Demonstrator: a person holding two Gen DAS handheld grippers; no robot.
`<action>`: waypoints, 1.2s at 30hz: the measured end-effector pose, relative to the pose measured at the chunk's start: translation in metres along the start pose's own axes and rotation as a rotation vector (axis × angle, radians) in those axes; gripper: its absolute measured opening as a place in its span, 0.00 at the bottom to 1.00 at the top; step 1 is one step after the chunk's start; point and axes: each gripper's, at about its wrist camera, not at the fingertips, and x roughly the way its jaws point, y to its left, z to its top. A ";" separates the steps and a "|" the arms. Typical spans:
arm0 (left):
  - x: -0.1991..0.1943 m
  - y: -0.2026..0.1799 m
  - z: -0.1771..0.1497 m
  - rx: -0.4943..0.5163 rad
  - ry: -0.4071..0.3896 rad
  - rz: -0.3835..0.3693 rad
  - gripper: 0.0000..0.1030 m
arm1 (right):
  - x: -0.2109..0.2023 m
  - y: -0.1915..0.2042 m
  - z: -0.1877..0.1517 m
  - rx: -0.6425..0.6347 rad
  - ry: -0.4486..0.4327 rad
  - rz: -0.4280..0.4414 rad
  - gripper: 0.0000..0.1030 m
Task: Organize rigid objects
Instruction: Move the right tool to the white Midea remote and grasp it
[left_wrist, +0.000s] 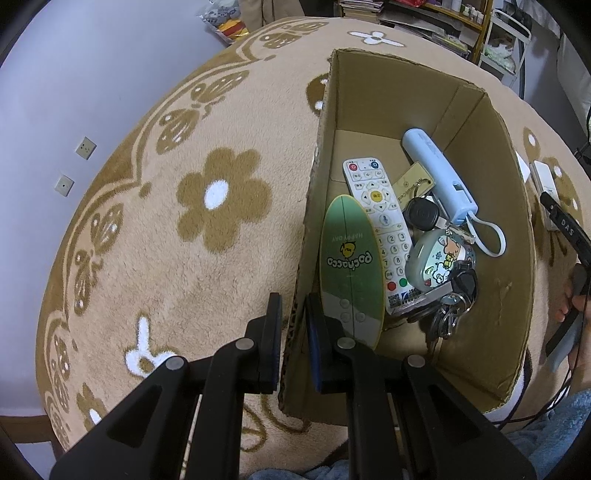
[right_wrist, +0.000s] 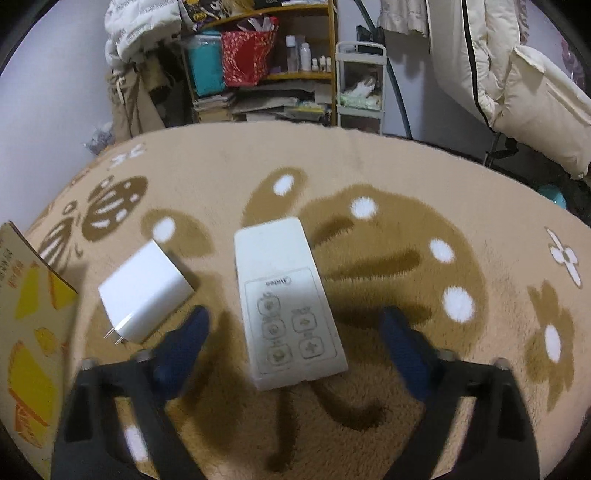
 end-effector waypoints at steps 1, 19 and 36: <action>0.000 -0.001 0.000 0.002 0.000 0.003 0.13 | 0.002 -0.001 -0.001 0.000 0.005 -0.016 0.72; 0.000 -0.001 0.000 -0.012 0.002 -0.010 0.13 | -0.011 0.035 0.006 -0.114 -0.113 0.078 0.50; 0.001 0.000 0.001 -0.010 0.002 -0.005 0.13 | -0.112 0.114 0.035 -0.232 -0.211 0.503 0.50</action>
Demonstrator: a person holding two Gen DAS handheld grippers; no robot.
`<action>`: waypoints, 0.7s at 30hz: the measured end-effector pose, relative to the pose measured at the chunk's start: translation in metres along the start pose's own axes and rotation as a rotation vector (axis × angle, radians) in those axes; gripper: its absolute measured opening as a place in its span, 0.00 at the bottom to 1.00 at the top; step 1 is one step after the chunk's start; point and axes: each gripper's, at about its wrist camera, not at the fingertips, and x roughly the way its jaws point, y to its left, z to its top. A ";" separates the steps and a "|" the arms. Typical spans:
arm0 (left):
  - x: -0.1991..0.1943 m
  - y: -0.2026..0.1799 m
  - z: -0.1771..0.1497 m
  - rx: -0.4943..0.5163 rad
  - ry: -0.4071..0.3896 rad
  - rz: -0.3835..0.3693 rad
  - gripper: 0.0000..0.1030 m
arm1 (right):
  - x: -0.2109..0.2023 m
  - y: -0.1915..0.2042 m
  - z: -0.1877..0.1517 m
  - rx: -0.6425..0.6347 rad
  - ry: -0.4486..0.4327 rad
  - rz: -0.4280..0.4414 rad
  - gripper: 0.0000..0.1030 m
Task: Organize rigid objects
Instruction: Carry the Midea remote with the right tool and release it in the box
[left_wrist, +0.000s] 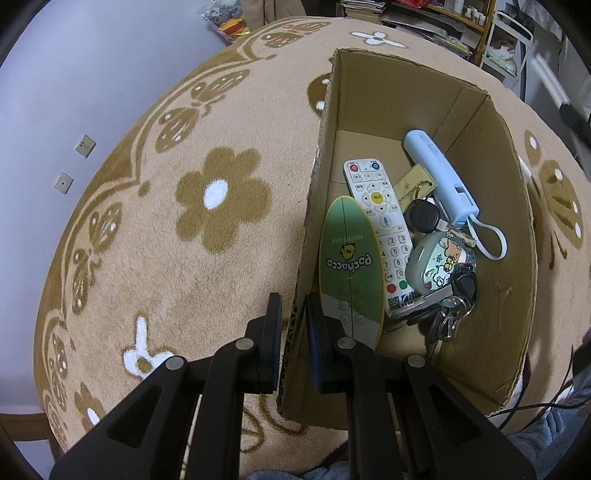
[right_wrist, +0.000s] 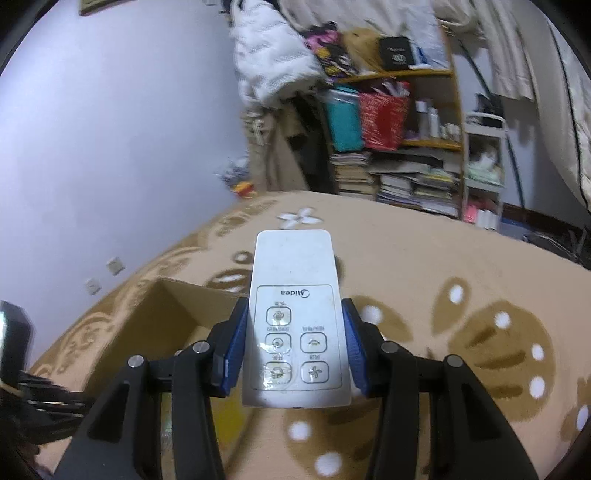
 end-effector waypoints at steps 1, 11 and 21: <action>0.000 0.000 0.000 0.000 0.000 0.000 0.13 | -0.001 0.007 0.002 -0.013 0.000 0.023 0.50; 0.000 -0.001 0.000 -0.001 0.000 0.001 0.13 | 0.006 0.063 -0.010 -0.166 0.100 0.138 0.50; 0.001 0.002 0.000 -0.008 0.001 -0.008 0.13 | 0.024 0.087 -0.036 -0.307 0.232 0.185 0.50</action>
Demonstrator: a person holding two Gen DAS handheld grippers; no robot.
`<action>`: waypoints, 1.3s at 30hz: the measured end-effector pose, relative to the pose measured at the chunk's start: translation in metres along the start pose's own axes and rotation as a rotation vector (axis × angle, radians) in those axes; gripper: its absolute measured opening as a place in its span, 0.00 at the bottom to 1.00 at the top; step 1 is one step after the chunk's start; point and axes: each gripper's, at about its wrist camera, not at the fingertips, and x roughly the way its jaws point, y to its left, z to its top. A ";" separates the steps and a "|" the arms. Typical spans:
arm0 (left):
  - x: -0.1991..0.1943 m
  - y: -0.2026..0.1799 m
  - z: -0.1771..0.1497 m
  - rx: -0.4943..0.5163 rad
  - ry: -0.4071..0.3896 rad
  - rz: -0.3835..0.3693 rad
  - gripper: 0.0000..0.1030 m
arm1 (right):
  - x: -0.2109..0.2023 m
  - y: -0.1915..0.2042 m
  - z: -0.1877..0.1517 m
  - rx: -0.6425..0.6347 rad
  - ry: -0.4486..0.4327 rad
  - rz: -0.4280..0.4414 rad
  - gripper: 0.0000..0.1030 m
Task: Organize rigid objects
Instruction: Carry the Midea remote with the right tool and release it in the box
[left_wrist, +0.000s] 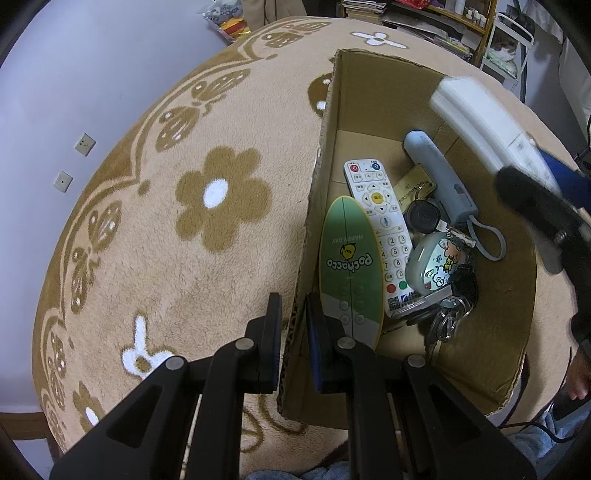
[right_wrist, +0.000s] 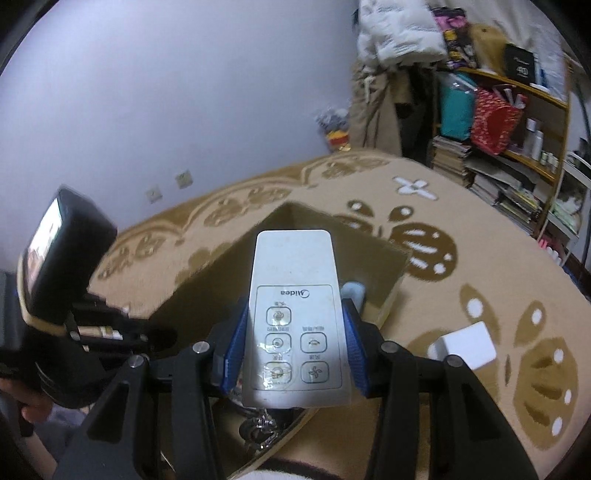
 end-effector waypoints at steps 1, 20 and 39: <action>0.000 0.000 0.000 0.000 0.000 0.000 0.13 | 0.002 0.002 -0.001 -0.008 0.008 0.000 0.50; 0.001 -0.002 0.000 0.007 -0.002 0.004 0.13 | 0.030 0.027 -0.004 -0.141 0.100 -0.112 0.51; 0.000 -0.001 -0.001 0.015 -0.005 0.010 0.14 | -0.021 -0.056 0.006 0.172 -0.145 -0.391 1.00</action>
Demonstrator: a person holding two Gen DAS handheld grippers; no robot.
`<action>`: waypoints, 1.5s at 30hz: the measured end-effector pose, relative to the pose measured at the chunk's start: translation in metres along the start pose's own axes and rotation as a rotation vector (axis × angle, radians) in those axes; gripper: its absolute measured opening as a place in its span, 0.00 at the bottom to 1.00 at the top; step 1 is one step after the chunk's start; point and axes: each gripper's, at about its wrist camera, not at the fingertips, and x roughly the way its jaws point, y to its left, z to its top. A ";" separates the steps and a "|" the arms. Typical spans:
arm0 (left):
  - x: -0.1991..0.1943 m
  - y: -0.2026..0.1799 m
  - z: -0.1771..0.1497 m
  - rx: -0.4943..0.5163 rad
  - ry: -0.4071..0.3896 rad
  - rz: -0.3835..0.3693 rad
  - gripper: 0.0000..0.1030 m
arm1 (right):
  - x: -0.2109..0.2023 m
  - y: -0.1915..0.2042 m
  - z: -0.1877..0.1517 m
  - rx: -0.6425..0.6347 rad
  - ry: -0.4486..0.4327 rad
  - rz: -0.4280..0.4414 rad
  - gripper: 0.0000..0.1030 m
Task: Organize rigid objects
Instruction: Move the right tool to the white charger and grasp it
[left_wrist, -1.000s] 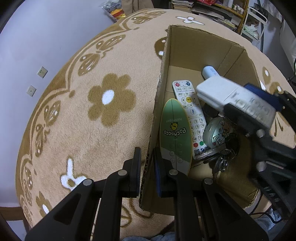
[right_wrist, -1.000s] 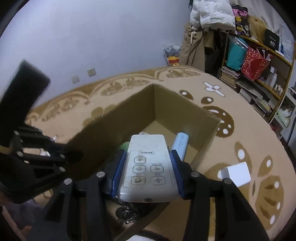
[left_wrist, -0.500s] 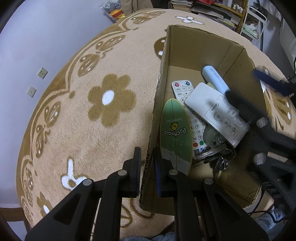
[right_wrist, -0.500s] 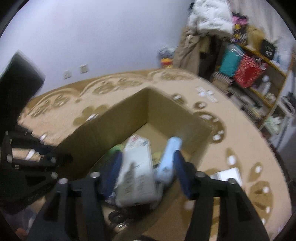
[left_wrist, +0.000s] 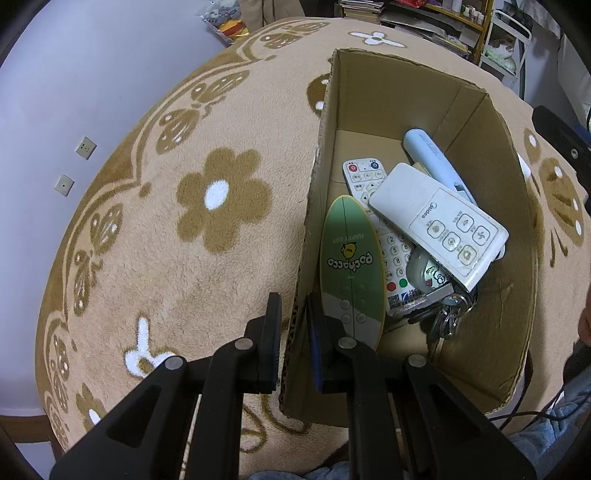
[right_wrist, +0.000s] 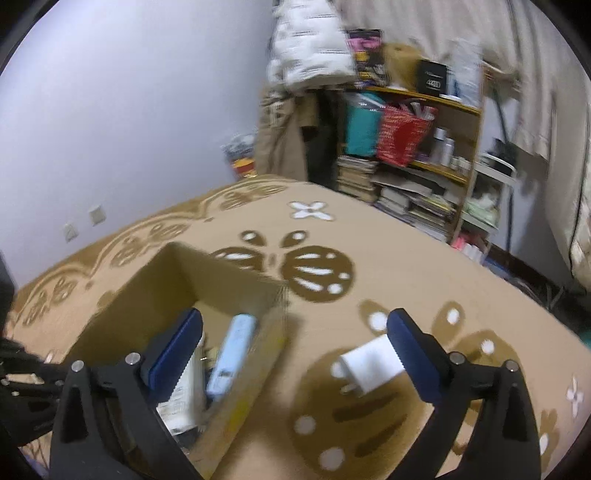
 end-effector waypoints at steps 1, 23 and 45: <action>0.000 0.000 0.000 0.001 0.000 0.001 0.14 | 0.004 -0.007 -0.002 0.024 -0.004 -0.016 1.00; -0.001 0.002 0.000 -0.017 0.007 -0.017 0.13 | 0.078 -0.069 -0.063 0.203 0.144 -0.080 1.00; -0.001 -0.003 -0.001 0.007 0.007 0.015 0.13 | 0.104 -0.072 -0.069 0.188 0.175 -0.077 0.82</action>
